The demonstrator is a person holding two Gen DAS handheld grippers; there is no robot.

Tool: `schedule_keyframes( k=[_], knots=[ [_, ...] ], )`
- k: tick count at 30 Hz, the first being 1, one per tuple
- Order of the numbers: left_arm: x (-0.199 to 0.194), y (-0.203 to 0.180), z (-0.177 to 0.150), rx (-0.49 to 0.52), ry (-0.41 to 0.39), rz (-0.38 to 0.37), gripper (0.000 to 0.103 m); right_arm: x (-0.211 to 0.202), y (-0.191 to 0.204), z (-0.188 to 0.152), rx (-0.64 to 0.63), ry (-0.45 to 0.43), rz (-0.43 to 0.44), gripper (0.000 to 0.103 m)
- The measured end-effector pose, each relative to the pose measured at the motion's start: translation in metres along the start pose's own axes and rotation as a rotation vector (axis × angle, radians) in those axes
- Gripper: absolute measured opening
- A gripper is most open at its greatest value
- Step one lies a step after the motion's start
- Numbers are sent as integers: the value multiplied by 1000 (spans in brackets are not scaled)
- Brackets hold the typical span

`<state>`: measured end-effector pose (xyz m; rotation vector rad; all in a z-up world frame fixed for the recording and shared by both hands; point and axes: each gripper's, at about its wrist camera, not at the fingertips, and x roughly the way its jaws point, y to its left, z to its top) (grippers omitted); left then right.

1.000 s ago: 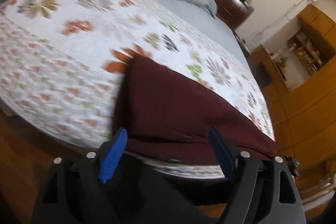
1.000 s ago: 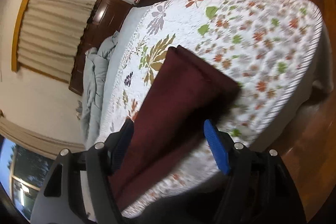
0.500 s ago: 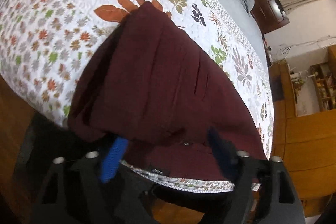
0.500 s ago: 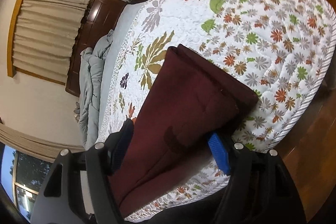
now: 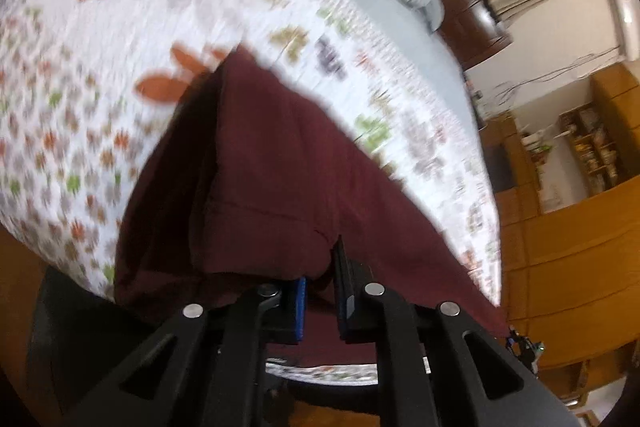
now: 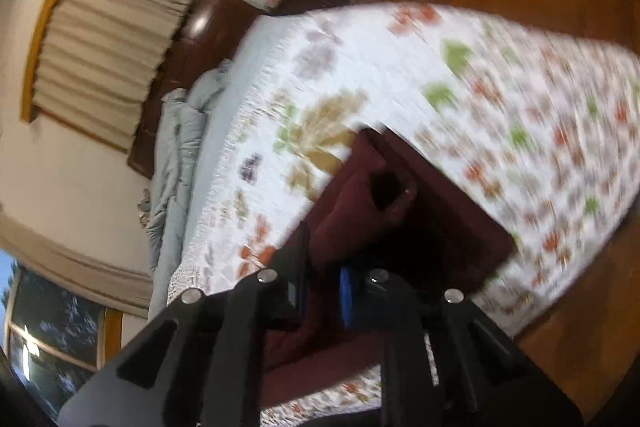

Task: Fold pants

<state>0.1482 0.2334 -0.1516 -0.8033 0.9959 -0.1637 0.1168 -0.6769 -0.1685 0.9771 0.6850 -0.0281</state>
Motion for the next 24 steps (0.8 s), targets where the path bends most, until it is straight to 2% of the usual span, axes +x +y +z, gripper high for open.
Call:
schedule_keyframes(
  k=[2, 5, 9, 10, 12, 13, 14, 16, 18, 20, 21, 22, 24],
  knots=[
    [-15, -3, 1, -8, -17, -24, 11, -10, 4, 1, -16, -21, 13, 11],
    [-23, 11, -8, -45, -10, -26, 11, -11, -17, -5, 22, -27, 3, 11],
    [3, 52, -25, -119, 82, 26, 11, 16, -54, -22, 42, 47, -124, 11],
    [11, 59, -32, -115, 109, 51, 11, 15, -58, -25, 50, 47, -126, 11],
    [16, 56, -33, -82, 117, 81, 11, 11, -61, -26, 84, 47, -106, 16],
    [17, 53, -30, -77, 125, 80, 13, 9, -61, -26, 95, 54, -106, 22],
    [17, 49, -29, -67, 132, 78, 14, 4, -59, -26, 101, 58, -105, 34],
    [9, 43, -27, -57, 124, 83, 19, -15, -51, -31, 94, 44, -116, 44],
    [-6, 35, -27, -30, 99, 105, 21, -34, -39, -41, 77, 38, -130, 44],
    [-28, 23, -35, 15, 46, 139, 35, -46, -23, -58, 94, 62, -65, 44],
    [-42, 12, -40, 37, -2, 146, 48, -47, -13, -66, 105, 82, -31, 44],
    [-49, 1, -43, 56, -31, 123, 55, -46, -1, -77, 111, 109, 10, 47],
    [-49, -21, -51, 85, -45, 59, 63, -35, 30, -103, 91, 173, 57, 56]
  ],
)
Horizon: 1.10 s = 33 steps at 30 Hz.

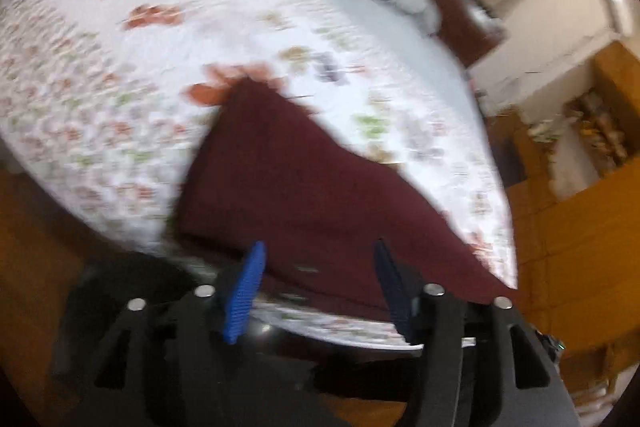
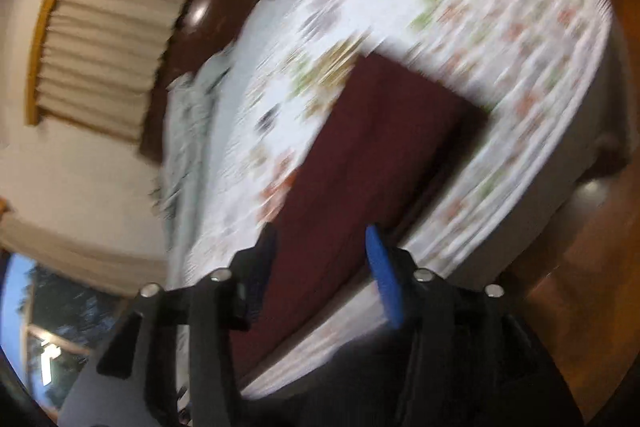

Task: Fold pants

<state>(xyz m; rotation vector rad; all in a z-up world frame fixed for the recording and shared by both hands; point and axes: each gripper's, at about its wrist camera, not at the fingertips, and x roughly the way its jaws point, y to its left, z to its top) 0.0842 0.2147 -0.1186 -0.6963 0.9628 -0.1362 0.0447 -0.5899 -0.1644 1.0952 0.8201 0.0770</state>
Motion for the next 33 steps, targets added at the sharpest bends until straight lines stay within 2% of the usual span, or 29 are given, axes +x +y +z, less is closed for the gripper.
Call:
schedule_keyframes(
  k=[1, 3, 5, 7, 8, 12, 15, 24, 26, 28, 30, 31, 32, 33],
  knots=[
    [8, -15, -6, 22, 20, -43, 69, 14, 14, -14, -16, 43, -5, 63],
    [32, -38, -18, 74, 58, -92, 79, 43, 33, -39, -31, 125, -33, 64],
    [67, -54, -34, 112, 132, -59, 79, 74, 44, -59, -50, 199, -69, 64],
    [88, -56, -43, 73, 173, -75, 78, 101, 45, -78, -24, 254, -105, 62],
    [90, -51, -46, 43, 170, -81, 78, 109, 42, -82, -11, 274, -106, 57],
    [85, -22, -46, -104, 130, -76, 79, 125, 35, -88, 14, 265, -127, 56],
    [88, -1, -45, -200, 159, -95, 79, 135, 23, -82, 60, 257, -137, 56],
    [128, 1, -43, -223, 220, -43, 78, 140, 15, -74, 94, 244, -119, 54],
    [125, 1, -43, -210, 207, -27, 65, 137, 10, -75, 117, 234, -112, 52],
    [120, 11, -43, -212, 187, -19, 41, 134, 7, -76, 121, 228, -104, 52],
    [119, 15, -43, -205, 167, -4, 26, 136, 7, -76, 118, 223, -101, 51],
    [119, 17, -44, -212, 162, -13, 22, 136, 7, -76, 114, 217, -102, 46],
    [116, 18, -45, -209, 156, -16, 21, 136, 8, -76, 101, 215, -106, 33],
    [114, 17, -45, -194, 145, -16, 10, 134, 11, -77, 77, 212, -110, 22]
  ],
)
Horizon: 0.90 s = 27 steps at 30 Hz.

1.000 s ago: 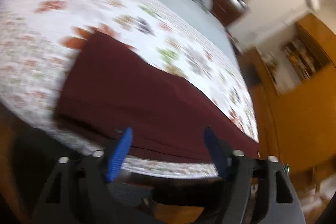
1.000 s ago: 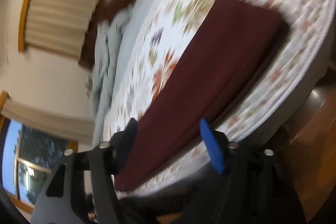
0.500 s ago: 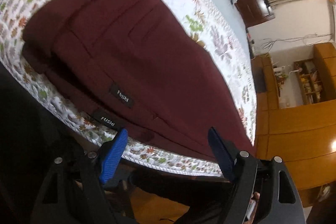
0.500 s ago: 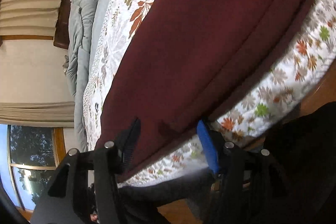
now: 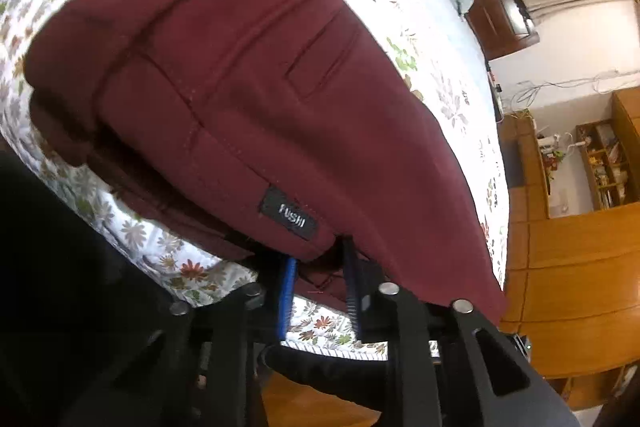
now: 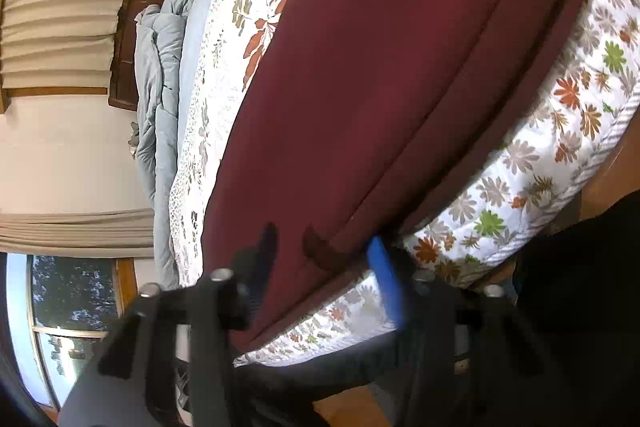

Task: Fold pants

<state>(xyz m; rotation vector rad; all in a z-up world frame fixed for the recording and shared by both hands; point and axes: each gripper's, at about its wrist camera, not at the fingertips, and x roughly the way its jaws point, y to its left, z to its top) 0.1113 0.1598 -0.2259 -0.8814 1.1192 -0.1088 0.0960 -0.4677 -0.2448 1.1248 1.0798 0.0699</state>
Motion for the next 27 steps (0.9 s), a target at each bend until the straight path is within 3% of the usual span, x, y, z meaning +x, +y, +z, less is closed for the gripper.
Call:
schedule_keyframes(
  k=[1, 2, 11, 13, 14, 15, 16, 17, 21, 24, 25, 27],
  knots=[
    [-5, -2, -2, 19, -17, 2, 10, -3, 2, -1, -8, -10, -3, 11],
    [-9, -5, -4, 28, -33, -1, 10, -6, 2, -2, -9, -15, 3, 9],
    [-12, 14, -11, -5, -14, -9, 9, 5, -5, -1, -9, -3, -37, 10],
    [-10, 13, -9, -10, -7, 0, 21, 0, -2, 0, -12, 19, -19, 22],
    [-9, 13, -10, -29, 5, 4, 21, -6, 0, 0, -20, 26, -18, 31],
    [-12, 13, -10, -51, 13, 6, 33, -18, 5, 1, -46, 14, -26, 32],
    [-17, 8, -15, -54, 23, 0, 53, -33, 8, 3, -73, -12, -40, 32],
    [-23, 2, -21, -36, 27, -9, 58, -49, 8, 6, -86, -52, -55, 32],
    [-36, -44, -32, 176, 45, -38, 63, -119, -1, 40, -82, -262, -86, 32],
    [-42, -74, -4, 309, -68, -37, 73, -117, -8, 64, -79, -261, -2, 35],
    [-43, -77, 10, 326, -111, -48, 78, -111, -13, 69, -72, -252, 1, 36],
    [-34, -69, 33, 306, -128, 1, 79, -95, -35, 77, -23, -211, -16, 36]
  ],
)
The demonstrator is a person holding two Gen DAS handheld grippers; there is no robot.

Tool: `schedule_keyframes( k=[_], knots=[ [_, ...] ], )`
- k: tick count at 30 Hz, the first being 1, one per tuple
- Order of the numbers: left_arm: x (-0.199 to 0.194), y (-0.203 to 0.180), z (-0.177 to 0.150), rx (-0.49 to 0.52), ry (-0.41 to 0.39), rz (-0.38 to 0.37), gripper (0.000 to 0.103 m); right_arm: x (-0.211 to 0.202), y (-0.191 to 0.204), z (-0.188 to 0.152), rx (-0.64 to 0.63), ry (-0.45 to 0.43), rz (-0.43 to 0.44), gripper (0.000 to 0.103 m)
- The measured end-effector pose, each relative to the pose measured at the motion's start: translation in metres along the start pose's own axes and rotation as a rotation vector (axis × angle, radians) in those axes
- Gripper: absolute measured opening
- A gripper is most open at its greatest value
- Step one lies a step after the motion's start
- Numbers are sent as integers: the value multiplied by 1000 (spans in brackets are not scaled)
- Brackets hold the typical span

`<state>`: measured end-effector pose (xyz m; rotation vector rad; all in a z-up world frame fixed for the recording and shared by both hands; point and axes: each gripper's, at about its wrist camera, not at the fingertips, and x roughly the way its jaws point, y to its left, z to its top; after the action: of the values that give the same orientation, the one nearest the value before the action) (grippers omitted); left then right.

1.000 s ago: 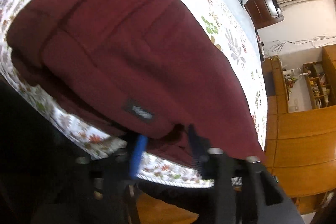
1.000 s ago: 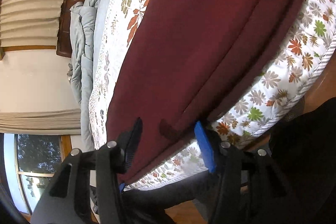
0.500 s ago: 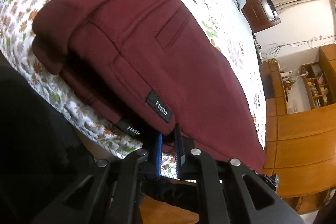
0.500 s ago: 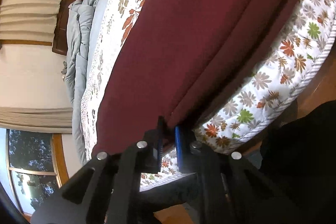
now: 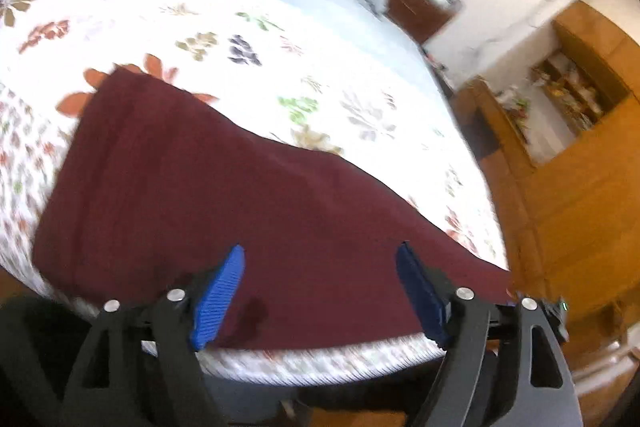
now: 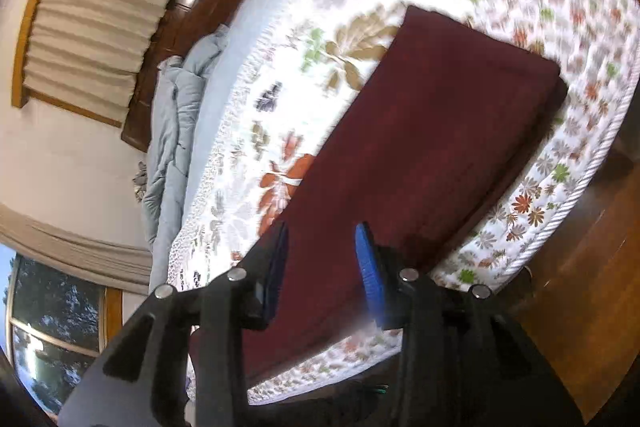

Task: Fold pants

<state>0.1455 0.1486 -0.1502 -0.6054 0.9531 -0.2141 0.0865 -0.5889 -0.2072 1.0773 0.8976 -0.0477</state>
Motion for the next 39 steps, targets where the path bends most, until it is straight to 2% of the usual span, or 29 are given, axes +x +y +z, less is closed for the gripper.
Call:
schedule_keyframes(
  k=[1, 2, 4, 6, 7, 8, 9, 10, 12, 14, 15, 17, 18, 19, 21, 23, 24, 25, 26, 27, 28, 30, 31, 33, 34, 35, 39],
  knots=[
    [11, 18, 3, -57, 44, 64, 79, 5, -12, 1, 27, 14, -25, 35],
    [21, 37, -1, -123, 93, 112, 79, 10, -24, 2, 55, 29, -37, 22],
    [33, 69, -14, -212, 174, 134, 52, 11, -44, 1, 78, 47, -26, 2],
    [27, 67, -13, -169, 176, 144, 52, 6, -45, 1, 51, 49, -16, 2],
    [21, 62, -8, -166, 168, 151, 62, 4, -41, 1, 28, 44, -14, 7],
    [16, 55, -1, -161, 146, 151, 67, -1, -36, 2, 5, 36, -1, 22],
    [10, 51, 8, -139, 112, 142, 71, -7, -28, 3, -20, 16, 3, 32],
    [5, 40, 22, -83, 63, 127, 74, -10, -22, 5, -36, -8, -8, 49],
    [4, 28, 46, -15, -5, 89, 78, -17, -13, 11, -63, -43, 11, 52],
    [12, 30, 78, -7, -73, 12, 78, -18, -11, 18, -59, -57, 34, 52],
    [17, 35, 88, -8, -93, 10, 78, -18, -12, 20, -54, -67, 45, 52],
    [37, 65, 100, -73, -53, 147, 76, -20, -20, 23, -35, -75, 51, 52],
    [48, 85, 98, -131, 2, 189, 68, -21, -29, 24, -21, -78, 43, 53],
    [55, 107, 92, -179, 33, 192, 47, -23, -39, 25, -10, -83, 29, 53],
    [50, 113, 88, -134, 15, 189, 33, -28, -57, 24, 32, -97, 19, 53],
    [38, 117, 86, -156, -12, 128, 37, -39, -69, 23, 58, -126, 35, 53],
    [33, 118, 87, -163, -26, 115, 44, -45, -75, 23, 71, -149, 49, 53],
    [25, 116, 86, -158, -62, 97, 59, -49, -80, 23, 83, -166, 60, 57],
    [19, 109, 85, -143, -98, 88, 68, -53, -85, 22, 100, -179, 67, 61],
    [10, 101, 80, -125, -139, 83, 82, -55, -91, 22, 126, -192, 76, 62],
    [3, 90, 74, -100, -178, 54, 85, -56, -97, 22, 143, -200, 93, 62],
    [2, 77, 64, -73, -177, 16, 85, -53, -106, 23, 169, -210, 122, 63],
    [6, 73, 60, -67, -159, 24, 85, -53, -111, 22, 178, -211, 134, 64],
    [21, 73, 56, -71, -95, 59, 85, -52, -125, 22, 199, -204, 151, 64],
    [31, 79, 54, -88, -52, 115, 83, -48, -127, 23, 203, -203, 162, 64],
    [33, 88, 51, -103, -29, 127, 82, -45, -126, 25, 204, -204, 174, 64],
    [42, 87, 54, -96, 2, 160, 83, -28, -131, 36, 229, -218, 208, 64]
  ],
)
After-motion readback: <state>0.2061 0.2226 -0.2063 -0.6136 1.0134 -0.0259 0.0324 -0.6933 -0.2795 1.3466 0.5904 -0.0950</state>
